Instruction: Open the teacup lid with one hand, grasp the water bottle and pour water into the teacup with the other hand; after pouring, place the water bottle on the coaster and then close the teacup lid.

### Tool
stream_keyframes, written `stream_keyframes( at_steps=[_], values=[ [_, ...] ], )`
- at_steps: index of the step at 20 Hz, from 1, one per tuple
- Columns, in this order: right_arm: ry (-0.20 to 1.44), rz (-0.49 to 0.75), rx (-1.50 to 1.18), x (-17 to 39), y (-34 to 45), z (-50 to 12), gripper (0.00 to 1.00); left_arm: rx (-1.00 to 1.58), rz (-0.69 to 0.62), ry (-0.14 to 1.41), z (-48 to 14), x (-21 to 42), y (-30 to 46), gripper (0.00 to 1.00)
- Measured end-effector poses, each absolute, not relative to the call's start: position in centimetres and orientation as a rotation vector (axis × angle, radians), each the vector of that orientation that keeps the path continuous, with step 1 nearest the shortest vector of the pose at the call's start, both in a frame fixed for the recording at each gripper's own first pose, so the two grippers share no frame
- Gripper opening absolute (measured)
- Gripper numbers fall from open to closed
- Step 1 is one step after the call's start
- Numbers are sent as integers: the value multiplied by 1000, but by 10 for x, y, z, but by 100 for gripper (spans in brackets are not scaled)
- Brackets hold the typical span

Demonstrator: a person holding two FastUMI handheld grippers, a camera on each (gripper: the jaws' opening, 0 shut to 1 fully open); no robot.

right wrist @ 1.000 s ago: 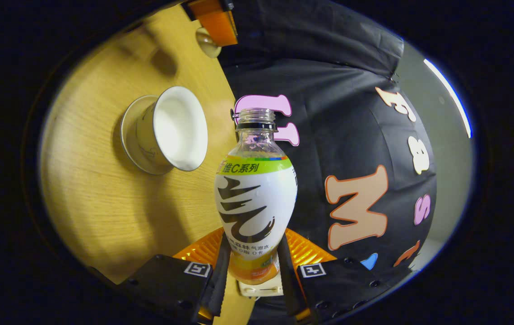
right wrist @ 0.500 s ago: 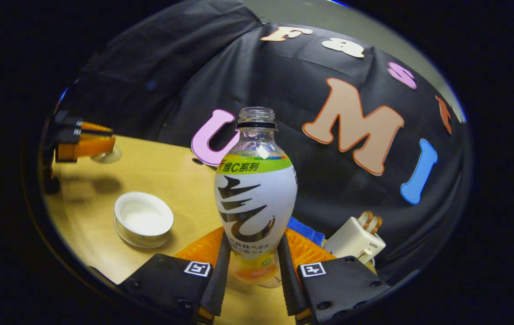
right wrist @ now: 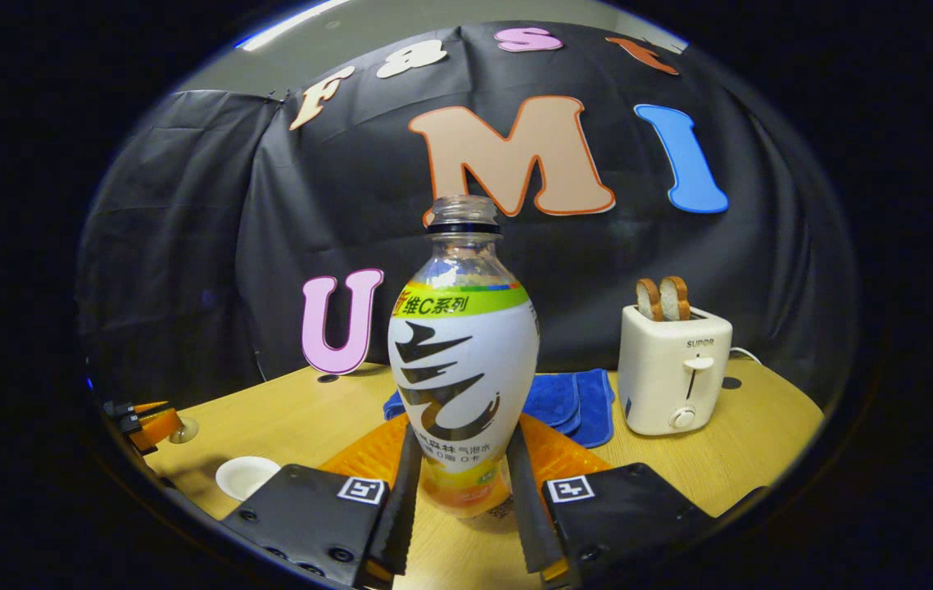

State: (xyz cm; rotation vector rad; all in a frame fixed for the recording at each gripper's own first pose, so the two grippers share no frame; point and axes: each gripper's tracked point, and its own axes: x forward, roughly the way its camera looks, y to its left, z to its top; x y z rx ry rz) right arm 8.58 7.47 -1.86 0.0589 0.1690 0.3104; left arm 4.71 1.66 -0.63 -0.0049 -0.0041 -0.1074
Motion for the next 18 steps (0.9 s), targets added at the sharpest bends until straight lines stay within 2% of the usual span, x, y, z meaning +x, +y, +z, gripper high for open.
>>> stream_keyframes(
  at_steps=[11, 18],
  values=[
    [250, 261, 9, 114, 59, -76, 57, -4, -108, -4, -7, 47, 16, 25],
    [255, 247, -9, 119, 56, -84, 63, -4, -109, -3, -6, 46, 17, 25]
  ],
)
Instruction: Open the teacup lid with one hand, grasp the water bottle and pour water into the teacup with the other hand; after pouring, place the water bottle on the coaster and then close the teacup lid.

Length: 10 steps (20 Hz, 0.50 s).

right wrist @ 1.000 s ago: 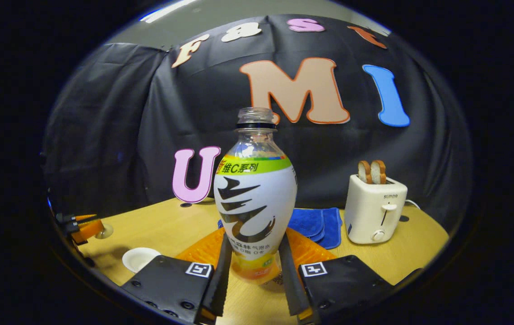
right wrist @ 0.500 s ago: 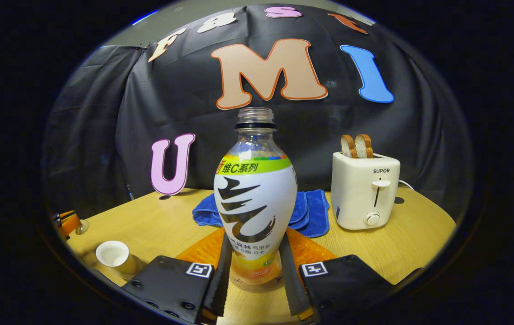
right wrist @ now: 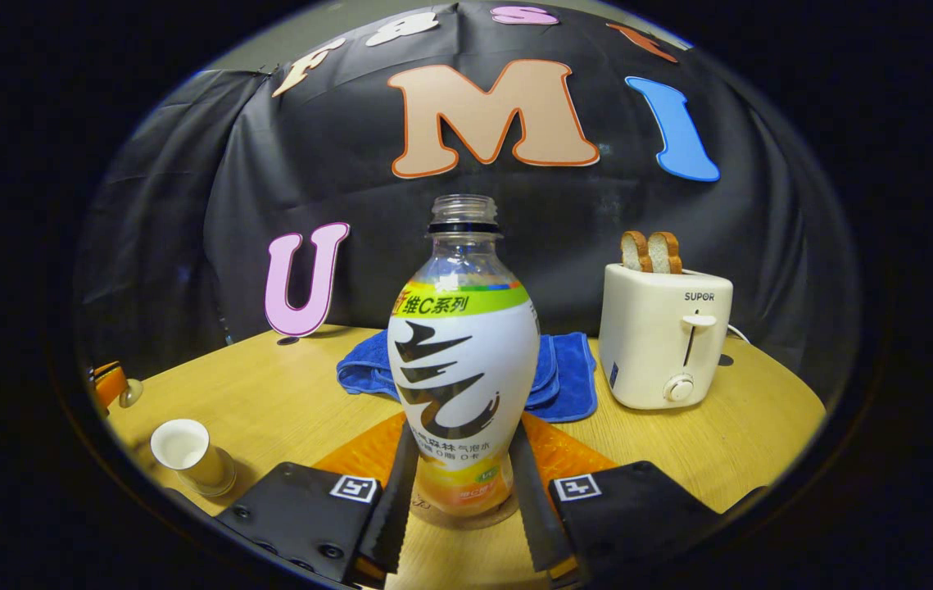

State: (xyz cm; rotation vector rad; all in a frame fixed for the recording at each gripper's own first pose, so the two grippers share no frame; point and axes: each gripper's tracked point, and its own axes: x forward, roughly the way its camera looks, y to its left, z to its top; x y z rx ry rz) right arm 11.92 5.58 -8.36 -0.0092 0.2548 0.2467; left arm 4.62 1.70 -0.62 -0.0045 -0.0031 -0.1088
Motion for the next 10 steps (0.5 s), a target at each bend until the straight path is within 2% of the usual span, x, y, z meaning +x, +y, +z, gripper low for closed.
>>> stream_keyframes(
  at_steps=[5, 10],
  values=[
    [257, 254, -1, 120, 54, -86, 66, -5, -112, -3, -7, 46, 17, 25],
    [251, 280, -22, 116, 60, -89, 77, -5, -112, -3, -7, 46, 17, 25]
  ],
)
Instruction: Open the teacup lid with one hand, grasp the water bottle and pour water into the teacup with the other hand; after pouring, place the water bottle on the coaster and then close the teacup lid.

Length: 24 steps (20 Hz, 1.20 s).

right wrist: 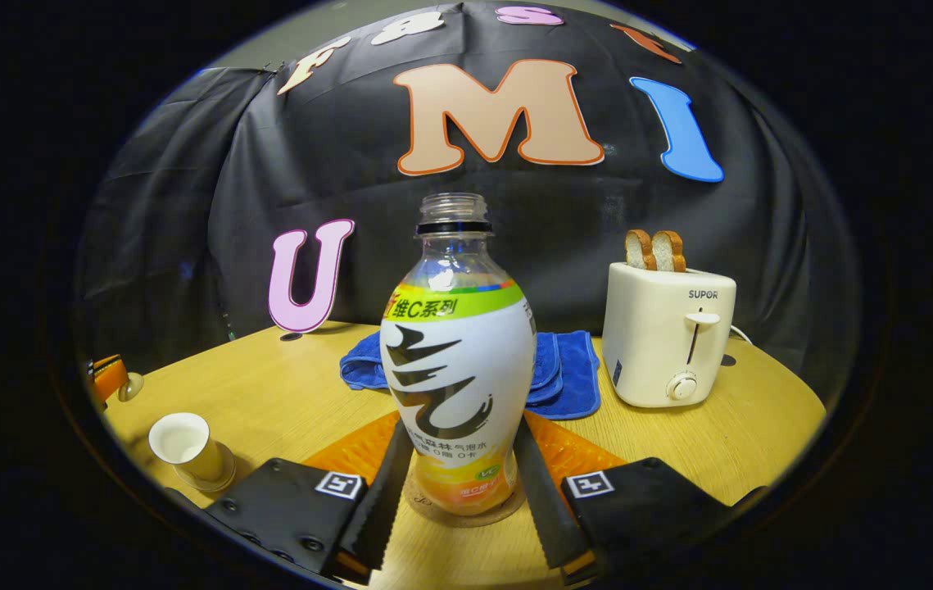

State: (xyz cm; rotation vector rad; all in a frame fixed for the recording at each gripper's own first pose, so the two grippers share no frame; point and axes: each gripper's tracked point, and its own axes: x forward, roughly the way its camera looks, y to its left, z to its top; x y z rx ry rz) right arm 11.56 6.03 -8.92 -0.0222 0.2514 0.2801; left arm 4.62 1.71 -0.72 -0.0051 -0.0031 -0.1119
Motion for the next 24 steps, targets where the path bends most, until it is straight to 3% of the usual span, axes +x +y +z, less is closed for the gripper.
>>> stream_keyframes(
  at_steps=[2, 4, 8, 11, 15, 16, 17, 18, 19, 21, 22, 23, 24],
  values=[
    [253, 288, -23, 110, 63, -89, 86, -5, -115, -3, -6, 47, 16, 25],
    [252, 284, -22, 110, 61, -90, 81, -5, -115, -3, -7, 46, 16, 25],
    [245, 289, -9, 103, 58, -89, 89, -5, -115, -3, -7, 46, 17, 25],
    [243, 293, -1, 97, 55, -90, 81, -5, -116, -3, -7, 47, 16, 25],
    [231, 290, -12, 84, 49, -90, 86, -6, -118, -3, -6, 46, 16, 25],
    [230, 287, -16, 80, 46, -89, 81, -5, -118, -1, -7, 47, 16, 25],
    [222, 286, -23, 75, 44, -88, 89, -6, -120, -2, -6, 47, 15, 25],
    [211, 281, -29, 71, 41, -86, 81, -6, -127, -1, -7, 48, 12, 25],
    [197, 280, -36, 64, 38, -83, 85, -8, -136, -2, -6, 48, 8, 25],
    [164, 275, -29, 51, 31, -77, 80, -9, -158, 2, -7, 50, 0, 25],
    [140, 269, -21, 45, 27, -73, 90, -11, -171, 0, -7, 53, -5, 25],
    [116, 259, -14, 38, 21, -68, 89, -10, -192, 0, -7, 55, -13, 25],
    [88, 251, -10, 31, 16, -64, 81, -11, -215, -1, -6, 56, -22, 25]
  ],
)
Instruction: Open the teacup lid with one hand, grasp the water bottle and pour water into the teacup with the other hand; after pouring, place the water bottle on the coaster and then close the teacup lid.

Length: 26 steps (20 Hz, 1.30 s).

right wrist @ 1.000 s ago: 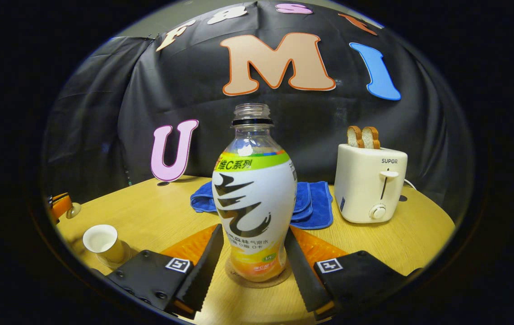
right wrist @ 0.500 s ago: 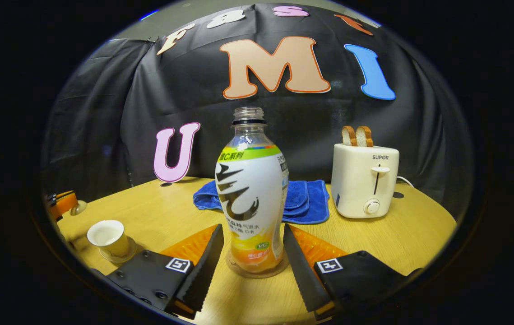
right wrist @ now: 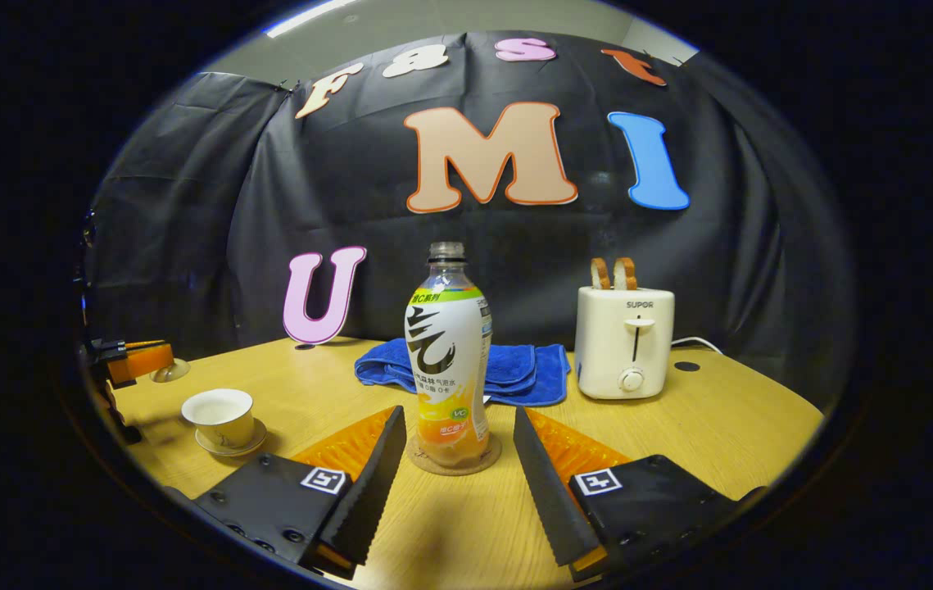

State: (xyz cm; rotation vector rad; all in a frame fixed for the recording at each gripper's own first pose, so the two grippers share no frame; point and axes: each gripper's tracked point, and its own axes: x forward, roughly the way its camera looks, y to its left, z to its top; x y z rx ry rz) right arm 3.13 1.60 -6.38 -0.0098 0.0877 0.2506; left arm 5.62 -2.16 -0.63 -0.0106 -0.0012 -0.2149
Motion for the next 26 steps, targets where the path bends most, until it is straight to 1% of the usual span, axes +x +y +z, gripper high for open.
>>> stream_keyframes(
  at_steps=[3, 4, 5, 6, 7, 8, 9, 10, 11, 12, 13, 14, 15, 17, 18, 21, 23, 24, 25, 26],
  values=[
    [23, 245, -4, 13, 6, -52, 81, -13, -287, 2, -8, 61, -47, 24],
    [29, 250, -3, 6, 4, -54, 84, -13, -305, 0, -6, 64, -55, 25],
    [25, 244, -6, 3, 1, -54, 85, -13, -326, 3, -7, 65, -63, 24],
    [26, 233, -3, -1, -3, -53, 89, -14, -350, 1, -6, 65, -71, 24],
    [21, 226, -5, -5, -8, -51, 85, -15, -378, -1, -7, 64, -79, 25],
    [21, 222, -5, -11, -11, -51, 89, -16, -406, 0, -7, 64, -88, 27],
    [18, 224, -5, -17, -14, -50, 85, -15, -431, 0, -6, 63, -95, 25],
    [19, 222, -6, -21, -16, -50, 85, -18, -456, -3, -6, 61, -100, 25],
    [18, 224, -5, -25, -19, -49, 89, -17, -483, -3, -5, 59, -108, 27],
    [18, 226, -5, -28, -21, -49, 89, -19, -511, -3, -5, 57, -114, 25],
    [18, 227, -4, -30, -23, -48, 84, -19, -540, -2, -5, 53, -122, 25],
    [19, 236, -4, -32, -23, -49, 89, -18, -558, -2, -6, 52, -127, 25],
    [19, 241, -4, -33, -23, -49, 89, -16, -573, 6, -6, 51, -131, 25],
    [20, 248, -3, -36, -24, -49, 83, -5, -600, 22, -9, 50, -136, 24],
    [20, 249, -4, -37, -25, -48, 80, 0, -613, 31, -11, 49, -139, 25],
    [20, 242, -4, -38, -28, -48, 80, 20, -649, 66, -17, 46, -147, 25],
    [20, 236, -4, -39, -31, -48, 80, 30, -649, 92, -21, 47, -146, 25],
    [19, 232, -4, -38, -32, -48, 89, 31, -645, 97, -20, 46, -145, 24],
    [20, 229, -4, -39, -34, -48, 80, 30, -638, 98, -20, 47, -144, 25],
    [19, 227, -4, -39, -34, -47, 84, 27, -632, 96, -20, 47, -143, 25]
  ],
)
